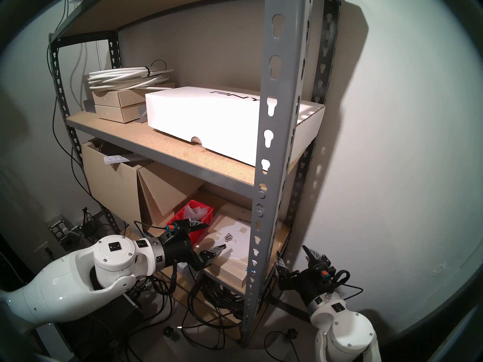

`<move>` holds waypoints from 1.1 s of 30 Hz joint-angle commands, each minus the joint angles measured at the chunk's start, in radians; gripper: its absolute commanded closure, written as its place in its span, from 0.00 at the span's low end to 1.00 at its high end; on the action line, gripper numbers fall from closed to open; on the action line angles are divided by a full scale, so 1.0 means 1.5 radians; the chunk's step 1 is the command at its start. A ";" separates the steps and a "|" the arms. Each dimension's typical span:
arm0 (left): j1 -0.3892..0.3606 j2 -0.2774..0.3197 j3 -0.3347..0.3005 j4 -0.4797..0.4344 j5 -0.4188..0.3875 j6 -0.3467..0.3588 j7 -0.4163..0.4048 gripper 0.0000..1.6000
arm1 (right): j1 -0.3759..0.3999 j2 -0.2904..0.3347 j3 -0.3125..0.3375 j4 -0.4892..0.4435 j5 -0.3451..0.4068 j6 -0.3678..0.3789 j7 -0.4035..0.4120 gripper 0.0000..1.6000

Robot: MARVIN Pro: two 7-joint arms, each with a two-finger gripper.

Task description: Organize the rack shelf by putting things into a case

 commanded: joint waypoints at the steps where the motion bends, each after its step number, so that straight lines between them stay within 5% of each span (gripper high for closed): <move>1: -0.010 -0.007 -0.008 -0.012 0.000 -0.004 0.004 0.00 | 0.003 0.001 0.001 -0.014 0.000 -0.003 -0.001 0.00; 28: -0.011 -0.006 -0.007 -0.012 -0.001 -0.004 0.006 0.00 | 0.004 -0.001 0.001 -0.014 -0.001 -0.003 0.001 0.00; 33: -0.027 -0.003 0.014 -0.005 0.036 -0.003 -0.005 0.00 | 0.004 -0.001 0.001 -0.014 -0.002 -0.003 0.001 0.00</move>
